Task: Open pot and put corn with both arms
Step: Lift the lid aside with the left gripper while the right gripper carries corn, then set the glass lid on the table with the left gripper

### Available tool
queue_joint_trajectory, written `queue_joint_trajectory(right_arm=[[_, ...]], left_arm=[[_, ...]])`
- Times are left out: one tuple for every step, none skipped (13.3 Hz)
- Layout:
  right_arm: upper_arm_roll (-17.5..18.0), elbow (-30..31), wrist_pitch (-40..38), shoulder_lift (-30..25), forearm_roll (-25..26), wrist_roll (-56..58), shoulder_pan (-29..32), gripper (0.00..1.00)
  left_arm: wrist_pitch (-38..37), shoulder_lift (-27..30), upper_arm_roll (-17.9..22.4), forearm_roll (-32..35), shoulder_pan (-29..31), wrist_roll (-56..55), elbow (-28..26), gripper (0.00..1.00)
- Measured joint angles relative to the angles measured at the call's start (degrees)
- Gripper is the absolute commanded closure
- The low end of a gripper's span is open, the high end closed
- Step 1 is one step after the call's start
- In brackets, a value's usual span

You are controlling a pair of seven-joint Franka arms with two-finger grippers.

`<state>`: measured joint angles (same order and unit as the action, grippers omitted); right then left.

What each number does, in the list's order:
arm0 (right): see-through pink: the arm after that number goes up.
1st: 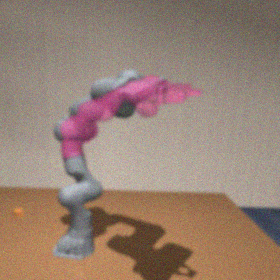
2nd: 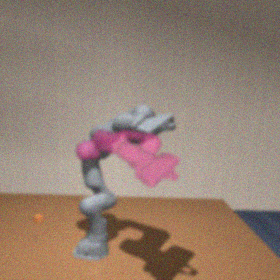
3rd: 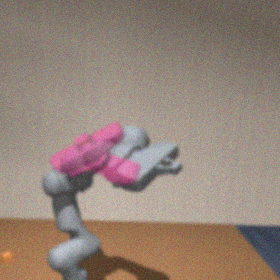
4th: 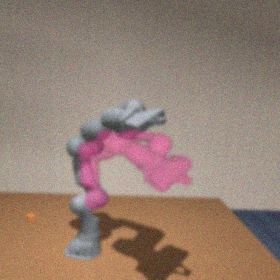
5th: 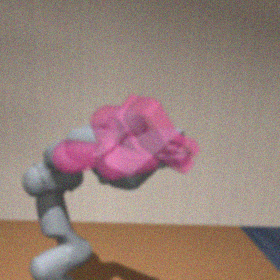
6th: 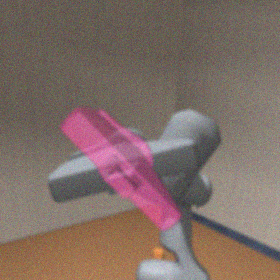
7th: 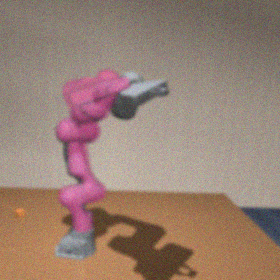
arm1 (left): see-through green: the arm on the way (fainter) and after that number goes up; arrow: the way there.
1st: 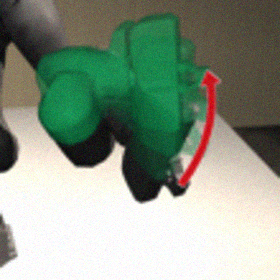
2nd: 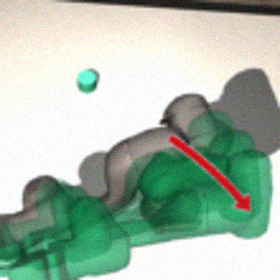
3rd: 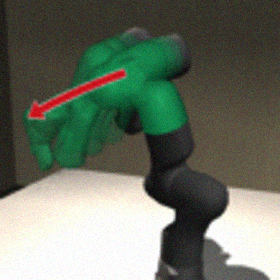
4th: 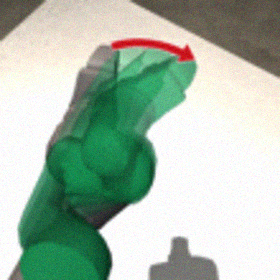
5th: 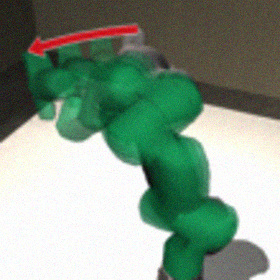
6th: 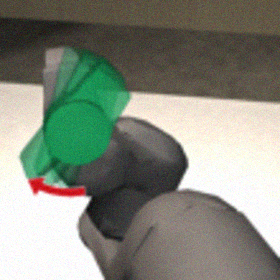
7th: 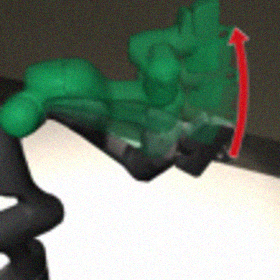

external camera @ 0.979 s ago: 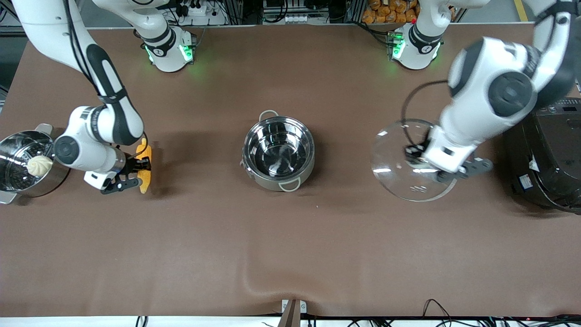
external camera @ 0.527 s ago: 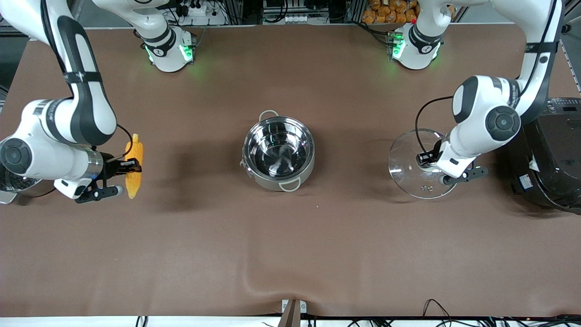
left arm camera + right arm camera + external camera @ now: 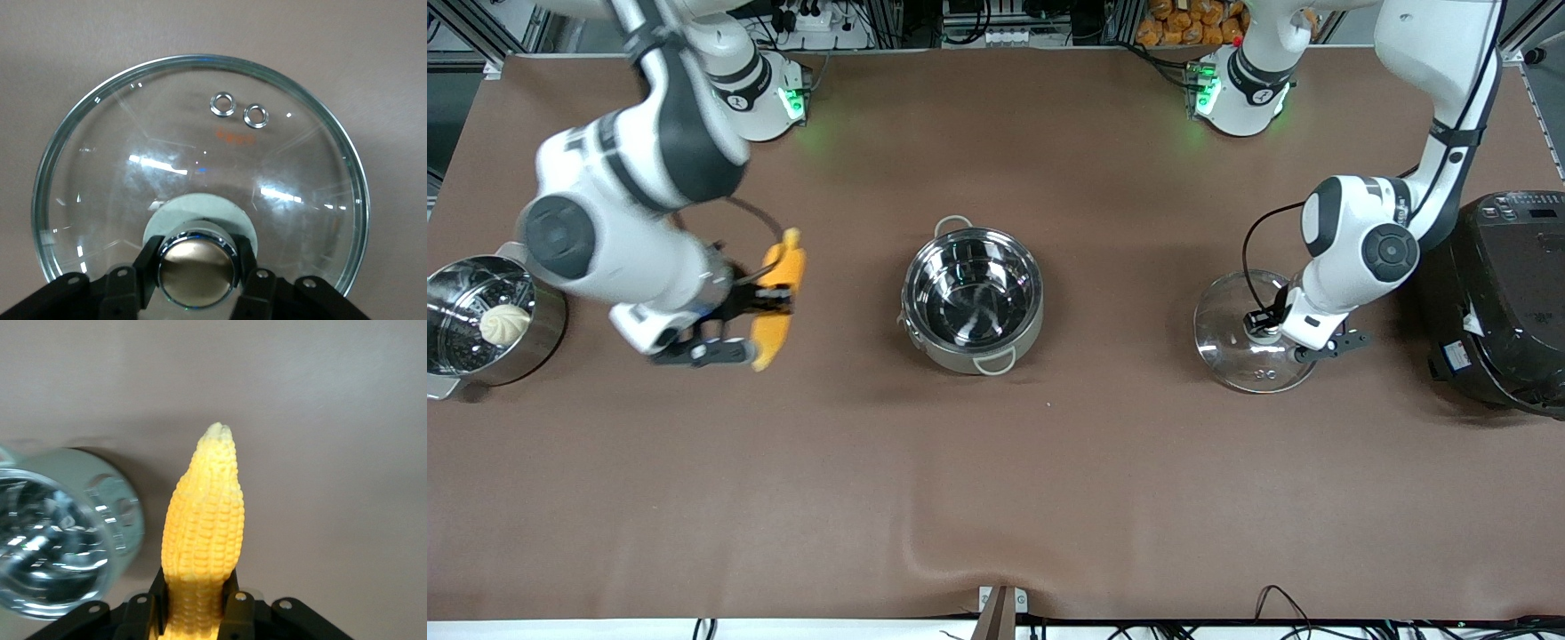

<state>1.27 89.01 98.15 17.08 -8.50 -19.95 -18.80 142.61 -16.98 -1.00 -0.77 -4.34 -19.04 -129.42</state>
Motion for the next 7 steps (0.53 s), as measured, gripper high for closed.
queue_joint_trajectory(right_arm=[[0.35,-0.34,0.08,0.00,0.03,-4.01,-2.50,0.85],[0.46,-0.34,0.56,0.08,0.09,-7.59,-5.16,0.85],[0.48,-0.32,2.10,0.34,0.13,-11.12,-7.82,0.85],[0.49,-0.29,4.25,0.79,0.19,-14.63,-10.15,0.85],[0.51,-0.26,5.91,1.48,0.42,-17.52,-12.21,0.85],[0.50,-0.23,7.20,2.35,0.91,-19.71,-14.06,0.85],[0.48,-0.19,8.73,3.34,1.55,-21.63,-15.76,0.85]], left_arm=[[0.12,0.01,-0.01,0.00,0.45,0.42,-0.30,1.00],[0.16,0.01,-0.01,0.00,0.79,1.07,-0.32,0.61],[0.26,0.05,-0.03,0.00,1.00,1.37,-0.27,0.01],[0.34,0.16,-0.06,0.00,1.13,1.47,-0.15,0.00],[0.51,0.44,-0.08,0.00,1.26,1.53,0.18,0.00],[0.68,1.05,-0.08,0.00,1.49,1.55,0.81,0.00],[0.66,2.10,-0.07,0.00,2.15,1.80,1.70,0.00]])
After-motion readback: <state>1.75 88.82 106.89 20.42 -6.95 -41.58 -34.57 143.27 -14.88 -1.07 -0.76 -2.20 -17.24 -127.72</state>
